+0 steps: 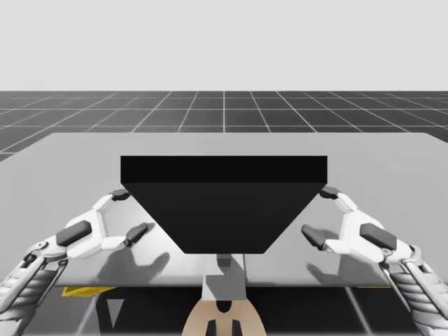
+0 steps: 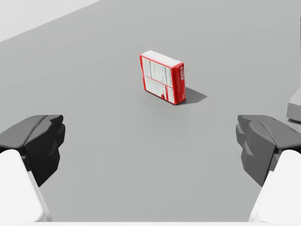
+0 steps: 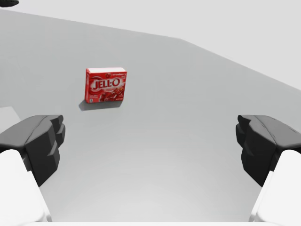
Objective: Reach around the screen and pick up the object behind it.
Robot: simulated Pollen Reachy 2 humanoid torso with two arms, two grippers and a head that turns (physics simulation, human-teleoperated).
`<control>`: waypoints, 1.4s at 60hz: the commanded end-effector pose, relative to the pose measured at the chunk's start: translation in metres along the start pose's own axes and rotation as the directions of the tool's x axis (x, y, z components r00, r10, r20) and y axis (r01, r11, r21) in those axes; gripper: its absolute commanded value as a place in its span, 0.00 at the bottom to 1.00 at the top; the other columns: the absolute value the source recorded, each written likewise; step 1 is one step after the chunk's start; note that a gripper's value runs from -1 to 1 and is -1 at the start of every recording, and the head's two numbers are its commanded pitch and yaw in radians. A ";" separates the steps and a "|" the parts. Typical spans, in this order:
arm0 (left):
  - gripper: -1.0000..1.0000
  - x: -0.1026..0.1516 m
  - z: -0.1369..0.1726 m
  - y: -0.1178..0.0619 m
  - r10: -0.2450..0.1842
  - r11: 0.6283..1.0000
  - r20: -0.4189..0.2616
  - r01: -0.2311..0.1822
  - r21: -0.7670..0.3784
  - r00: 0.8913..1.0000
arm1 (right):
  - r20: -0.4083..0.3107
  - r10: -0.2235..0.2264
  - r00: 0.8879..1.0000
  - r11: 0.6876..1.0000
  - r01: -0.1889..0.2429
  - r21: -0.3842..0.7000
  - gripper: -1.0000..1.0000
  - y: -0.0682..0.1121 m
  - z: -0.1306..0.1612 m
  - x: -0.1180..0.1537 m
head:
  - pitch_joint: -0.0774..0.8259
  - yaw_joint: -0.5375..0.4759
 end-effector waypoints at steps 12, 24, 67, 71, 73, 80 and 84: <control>0.00 -0.010 -0.066 0.008 0.007 0.999 -0.042 -0.009 -0.044 0.999 | 0.009 -0.001 1.000 1.000 0.001 0.027 0.00 0.002 -0.012 -0.013 | 0.12 0.53; 0.00 -0.021 -0.104 0.012 0.015 0.998 -0.082 -0.020 -0.052 0.997 | 0.012 0.007 1.000 0.999 -0.008 0.038 0.00 0.004 -0.012 -0.014 | 0.13 0.54; 0.00 -0.054 -0.212 0.015 0.083 0.994 -0.138 -0.092 -0.058 0.987 | -0.003 0.044 0.999 0.996 -0.044 0.076 0.00 0.012 -0.013 -0.018 | 0.15 0.52; 0.00 -0.055 -0.217 0.014 0.078 0.994 -0.143 -0.089 -0.067 0.987 | -0.003 0.047 0.999 0.996 -0.047 0.077 0.00 0.012 -0.013 -0.018 | 0.15 0.52; 0.00 -0.056 -0.220 0.013 0.077 0.994 -0.144 -0.087 -0.067 0.987 | -0.004 0.048 0.999 0.996 -0.047 0.077 0.00 0.012 -0.013 -0.019 | 0.15 0.52; 0.00 -0.059 -0.228 0.013 0.077 0.994 -0.153 -0.089 -0.068 0.985 | -0.007 0.052 0.999 0.996 -0.051 0.076 0.00 0.013 -0.012 -0.019 | 0.16 0.52; 0.39 -0.062 -0.230 0.014 0.080 0.995 -0.154 -0.089 -0.055 0.985 | -0.010 0.056 0.998 0.996 -0.055 0.077 0.00 0.013 -0.012 -0.020 | 0.16 0.52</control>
